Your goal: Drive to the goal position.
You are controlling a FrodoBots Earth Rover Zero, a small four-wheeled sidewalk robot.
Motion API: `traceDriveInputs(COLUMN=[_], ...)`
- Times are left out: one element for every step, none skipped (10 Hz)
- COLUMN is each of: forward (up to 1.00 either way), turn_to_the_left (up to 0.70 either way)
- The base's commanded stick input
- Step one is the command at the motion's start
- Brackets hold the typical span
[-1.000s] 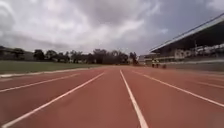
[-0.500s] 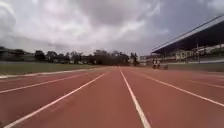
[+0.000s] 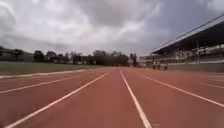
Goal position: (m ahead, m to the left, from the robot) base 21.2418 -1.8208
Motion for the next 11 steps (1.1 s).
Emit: traceDriveInputs(forward=[0.6,0.6,0.6,0.6,0.6,0.6,0.6,0.6,0.6,0.6,0.6], turn_to_the_left=[-0.15,-0.15,-0.15,-0.15,-0.15,-0.15,-0.15,-0.15,-0.15,-0.15,-0.15])
